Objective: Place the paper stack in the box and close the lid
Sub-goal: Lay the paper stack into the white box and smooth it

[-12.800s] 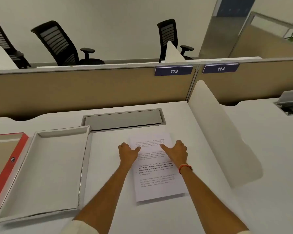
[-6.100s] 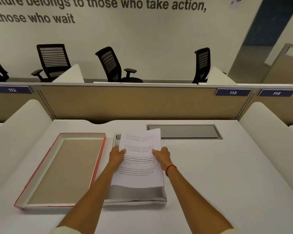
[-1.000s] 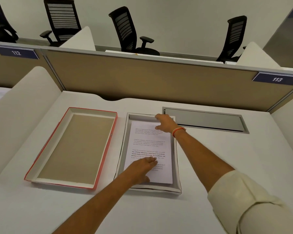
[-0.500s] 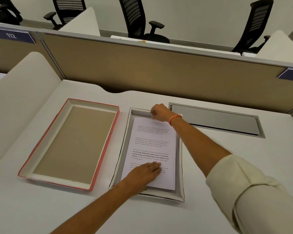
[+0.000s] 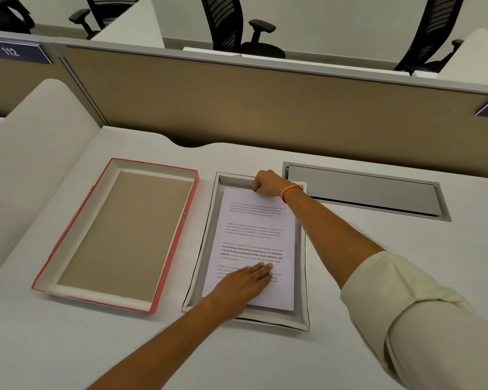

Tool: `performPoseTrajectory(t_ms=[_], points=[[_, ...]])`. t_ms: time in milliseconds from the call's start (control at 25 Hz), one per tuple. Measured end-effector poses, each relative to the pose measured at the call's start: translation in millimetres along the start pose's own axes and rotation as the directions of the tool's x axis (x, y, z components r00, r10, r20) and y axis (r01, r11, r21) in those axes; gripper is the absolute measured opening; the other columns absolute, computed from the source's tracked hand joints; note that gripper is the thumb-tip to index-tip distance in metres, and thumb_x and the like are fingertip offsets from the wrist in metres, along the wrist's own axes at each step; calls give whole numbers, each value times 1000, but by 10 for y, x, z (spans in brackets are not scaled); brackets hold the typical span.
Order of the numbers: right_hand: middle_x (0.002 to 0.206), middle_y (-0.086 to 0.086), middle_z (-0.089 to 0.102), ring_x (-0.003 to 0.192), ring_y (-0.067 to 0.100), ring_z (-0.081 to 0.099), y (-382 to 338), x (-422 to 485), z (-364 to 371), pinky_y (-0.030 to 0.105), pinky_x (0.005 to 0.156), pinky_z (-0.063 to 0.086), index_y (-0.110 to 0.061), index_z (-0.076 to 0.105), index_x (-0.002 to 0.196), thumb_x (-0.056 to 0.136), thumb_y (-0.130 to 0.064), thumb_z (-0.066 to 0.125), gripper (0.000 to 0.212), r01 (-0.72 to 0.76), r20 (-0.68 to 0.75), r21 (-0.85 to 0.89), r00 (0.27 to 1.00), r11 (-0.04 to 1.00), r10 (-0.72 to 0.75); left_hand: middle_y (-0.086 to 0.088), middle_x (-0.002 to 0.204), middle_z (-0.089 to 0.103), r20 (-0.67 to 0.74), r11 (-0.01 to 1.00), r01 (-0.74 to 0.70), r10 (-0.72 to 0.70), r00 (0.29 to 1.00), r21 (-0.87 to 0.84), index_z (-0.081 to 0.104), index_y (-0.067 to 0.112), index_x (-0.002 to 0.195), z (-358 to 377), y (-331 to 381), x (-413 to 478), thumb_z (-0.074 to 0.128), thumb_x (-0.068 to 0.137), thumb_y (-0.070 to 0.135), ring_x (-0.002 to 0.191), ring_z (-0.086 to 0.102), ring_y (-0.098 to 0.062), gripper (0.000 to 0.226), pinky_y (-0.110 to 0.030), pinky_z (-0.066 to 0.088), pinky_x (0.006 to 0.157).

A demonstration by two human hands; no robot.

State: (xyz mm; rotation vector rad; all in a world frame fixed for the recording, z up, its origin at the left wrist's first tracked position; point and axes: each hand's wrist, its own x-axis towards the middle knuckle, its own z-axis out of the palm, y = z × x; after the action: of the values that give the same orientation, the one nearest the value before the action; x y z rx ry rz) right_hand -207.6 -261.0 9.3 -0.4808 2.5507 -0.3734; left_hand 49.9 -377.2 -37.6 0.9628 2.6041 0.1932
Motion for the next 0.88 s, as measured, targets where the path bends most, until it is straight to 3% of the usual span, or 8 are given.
performPoseTrajectory(t_ms=[440, 520, 560, 600, 680, 760, 800, 880], points=[[132, 14, 61, 120, 34, 56, 12, -87, -16, 39, 106, 47, -3, 64, 126, 96, -3, 48, 34, -9, 33, 28, 999, 1000, 8, -2, 165, -1, 1, 999, 45, -45, 999, 3, 8, 15, 155, -92, 60, -41, 62, 88, -2, 153, 5, -21, 88, -35, 14, 121], [133, 14, 61, 121, 34, 56, 13, -106, -17, 38, 107, 46, -3, 64, 126, 96, -2, 47, 35, -7, 31, 29, 1000, 1000, 6, 2, 165, -2, -25, 984, 134, -138, 990, -116, 7, 19, 156, -212, 155, -61, 68, 86, 7, 152, 3, -18, 94, -34, 13, 121], [133, 15, 60, 121, 34, 56, 19, -114, -15, 38, 107, 46, -3, 64, 126, 96, -2, 47, 35, -6, 27, 34, 1000, 999, 5, 6, 165, 0, -55, 926, 241, -267, 962, -289, 8, 22, 156, -286, 239, -78, 71, 85, 13, 152, 4, -16, 95, -33, 15, 121], [133, 14, 60, 122, 34, 55, 30, -121, -12, 38, 107, 45, -3, 65, 126, 97, -2, 46, 35, -5, 24, 45, 1000, 999, 4, 8, 164, 6, -42, 764, 367, -457, 889, -531, 10, 25, 156, -385, 350, -109, 72, 85, 20, 152, 9, -16, 94, -34, 18, 121], [132, 14, 61, 121, 35, 56, 46, -125, -4, 36, 103, 44, -2, 66, 124, 97, -2, 45, 34, -7, 21, 68, 1000, 998, 5, 6, 159, 28, 212, 99, 399, -719, 662, -912, 20, 24, 153, -575, 542, -204, 75, 82, 30, 147, 27, -22, 90, -39, 26, 118], [130, 15, 62, 116, 34, 57, 57, -120, -7, 33, 94, 44, -1, 67, 121, 97, -3, 45, 33, -10, 22, 91, 1000, 996, 8, -1, 148, 47, 477, -510, 142, -620, 623, -849, 34, 19, 147, -685, 647, -314, 76, 80, 32, 138, 42, -28, 80, -45, 29, 119], [129, 16, 63, 109, 32, 58, 54, -118, -13, 32, 90, 43, 0, 67, 119, 97, -3, 44, 32, -8, 24, 98, 1000, 995, 6, -4, 142, 54, 534, -670, 42, -550, 642, -741, 40, 18, 142, -708, 671, -360, 74, 83, 30, 135, 45, -30, 69, -48, 28, 119], [127, 16, 64, 101, 29, 55, 42, -118, -19, 28, 85, 39, 0, 68, 118, 97, -3, 44, 32, -5, 29, 106, 1000, 994, 2, -8, 134, 59, 581, -802, -49, -473, 662, -596, 47, 19, 134, -746, 670, -390, 65, 90, 27, 134, 45, -34, 49, -52, 25, 119]])
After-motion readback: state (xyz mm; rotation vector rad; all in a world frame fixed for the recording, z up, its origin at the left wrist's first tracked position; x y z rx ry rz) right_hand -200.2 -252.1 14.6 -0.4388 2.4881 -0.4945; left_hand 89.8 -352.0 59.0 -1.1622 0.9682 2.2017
